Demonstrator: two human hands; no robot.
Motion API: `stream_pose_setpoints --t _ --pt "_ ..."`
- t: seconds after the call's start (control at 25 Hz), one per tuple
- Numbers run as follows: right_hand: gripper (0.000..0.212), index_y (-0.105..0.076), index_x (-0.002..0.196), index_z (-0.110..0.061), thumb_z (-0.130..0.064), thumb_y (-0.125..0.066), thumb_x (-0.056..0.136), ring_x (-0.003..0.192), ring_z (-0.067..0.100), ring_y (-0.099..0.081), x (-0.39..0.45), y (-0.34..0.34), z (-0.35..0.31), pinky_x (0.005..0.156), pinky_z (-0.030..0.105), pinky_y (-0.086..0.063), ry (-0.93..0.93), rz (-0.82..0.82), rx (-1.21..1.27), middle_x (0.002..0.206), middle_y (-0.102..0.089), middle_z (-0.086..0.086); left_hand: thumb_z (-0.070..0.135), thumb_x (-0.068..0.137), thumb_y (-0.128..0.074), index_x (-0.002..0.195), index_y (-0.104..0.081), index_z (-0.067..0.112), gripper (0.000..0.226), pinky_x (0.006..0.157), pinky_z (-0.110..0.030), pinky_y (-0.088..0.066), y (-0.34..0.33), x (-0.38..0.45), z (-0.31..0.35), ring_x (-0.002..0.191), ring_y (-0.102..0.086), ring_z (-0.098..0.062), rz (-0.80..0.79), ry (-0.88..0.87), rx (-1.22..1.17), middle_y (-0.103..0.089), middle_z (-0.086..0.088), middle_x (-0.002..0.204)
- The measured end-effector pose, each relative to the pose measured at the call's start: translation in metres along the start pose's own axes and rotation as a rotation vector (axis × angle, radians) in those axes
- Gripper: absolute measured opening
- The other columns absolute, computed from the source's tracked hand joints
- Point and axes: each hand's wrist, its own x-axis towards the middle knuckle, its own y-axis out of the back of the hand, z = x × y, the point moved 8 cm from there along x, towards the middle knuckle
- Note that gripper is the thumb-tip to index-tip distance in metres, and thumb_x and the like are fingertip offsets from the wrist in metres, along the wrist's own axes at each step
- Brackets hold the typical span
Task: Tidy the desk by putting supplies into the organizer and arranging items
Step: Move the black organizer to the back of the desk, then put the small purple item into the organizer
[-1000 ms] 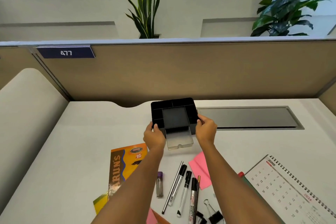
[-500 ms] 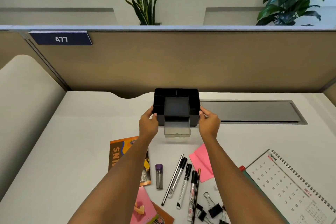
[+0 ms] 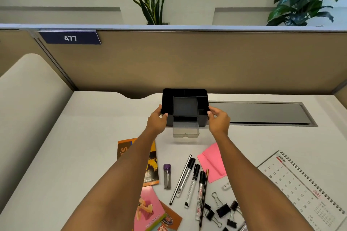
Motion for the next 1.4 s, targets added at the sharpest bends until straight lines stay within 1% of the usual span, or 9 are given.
stream_pose_setpoints --t 0.16,0.32,0.44,0.6,0.72,0.92,1.08,1.24,1.4 --pt "0.032 -0.066 0.123 -0.004 -0.018 -0.062 0.095 0.092 0.019 -0.065 -0.005 0.015 -0.011 0.085 0.023 -0.047 0.065 -0.029 -0.044 0.108 -0.071 0.012 0.036 0.102 -0.045 0.156 -0.007 0.017 0.069 0.116 -0.042 -0.029 0.0 -0.018 -0.006 0.146 -0.026 -0.032 -0.073 0.041 0.083 -0.021 -0.009 0.161" --pt "0.028 -0.066 0.115 -0.006 -0.025 -0.058 0.097 0.08 0.017 -0.063 -0.04 0.026 -0.004 0.072 0.027 -0.052 0.1 0.01 -0.036 0.097 -0.07 0.01 0.026 0.097 -0.057 0.148 -0.034 0.008 0.059 0.105 -0.036 -0.039 0.009 -0.043 -0.023 0.134 -0.045 -0.032 0.026 -0.036 0.104 -0.043 -0.014 0.149" --pt "0.022 -0.068 0.111 -0.01 -0.023 -0.058 0.096 0.069 0.01 -0.06 -0.074 0.023 0.0 0.061 0.02 -0.046 0.144 -0.042 -0.073 0.086 -0.067 0.003 0.017 0.094 -0.061 0.133 -0.051 0.006 0.042 0.089 -0.027 -0.042 0.012 -0.067 -0.041 0.119 -0.055 -0.029 0.077 -0.085 0.13 -0.058 -0.014 0.131" --pt "0.017 -0.067 0.108 -0.017 -0.022 -0.062 0.093 0.068 0.008 -0.062 -0.118 -0.003 0.003 0.06 0.025 -0.052 0.167 -0.227 -0.097 0.08 -0.065 -0.002 0.018 0.091 -0.06 0.131 -0.052 0.009 0.042 0.096 -0.036 -0.046 0.019 -0.1 -0.067 0.118 -0.055 -0.029 0.129 -0.078 0.28 -0.054 -0.01 0.135" --pt "0.026 -0.064 0.113 -0.018 -0.028 -0.068 0.09 0.071 0.011 -0.064 -0.155 -0.036 0.011 0.066 0.029 -0.057 0.173 -0.415 -0.159 0.085 -0.065 -0.002 0.027 0.09 -0.058 0.14 -0.043 0.012 0.054 0.108 -0.05 -0.036 0.024 -0.117 -0.09 0.139 -0.035 -0.03 0.14 -0.14 0.629 -0.035 -0.007 0.152" --pt "0.052 -0.055 0.126 -0.019 -0.041 -0.072 0.082 0.088 0.014 -0.059 -0.194 -0.08 0.023 0.077 0.03 -0.051 0.162 -0.596 -0.323 0.101 -0.059 -0.001 0.049 0.097 -0.043 0.156 -0.007 0.023 0.074 0.118 -0.06 -0.007 0.025 -0.128 -0.127 0.151 0.008 -0.029 0.007 -0.028 0.812 0.007 -0.002 0.164" --pt "0.058 -0.05 0.132 -0.016 -0.032 -0.073 0.082 0.106 0.023 -0.061 -0.209 -0.101 0.025 0.088 0.034 -0.051 0.171 -0.616 -0.416 0.119 -0.059 0.006 0.061 0.096 -0.032 0.156 0.002 0.027 0.077 0.115 -0.062 0.002 0.023 -0.129 -0.15 0.149 0.016 -0.03 -0.075 0.027 0.881 0.015 -0.005 0.163" --pt "0.045 -0.052 0.132 -0.014 -0.024 -0.062 0.089 0.103 0.025 -0.063 -0.21 -0.109 0.022 0.084 0.034 -0.052 0.205 -0.585 -0.461 0.121 -0.06 0.009 0.062 0.096 -0.03 0.155 0.008 0.025 0.079 0.114 -0.061 0.008 0.018 -0.129 -0.157 0.147 0.022 -0.03 -0.122 0.053 0.827 0.021 -0.005 0.162" --pt "0.039 -0.054 0.129 -0.015 -0.022 -0.062 0.091 0.094 0.019 -0.065 -0.199 -0.115 -0.021 0.083 0.038 -0.059 0.251 -0.594 -0.199 0.12 -0.058 0.004 0.064 0.095 -0.031 0.154 0.013 0.027 0.082 0.113 -0.061 0.012 0.018 -0.129 -0.161 0.146 0.026 -0.03 -0.165 0.06 0.811 0.027 -0.002 0.159"
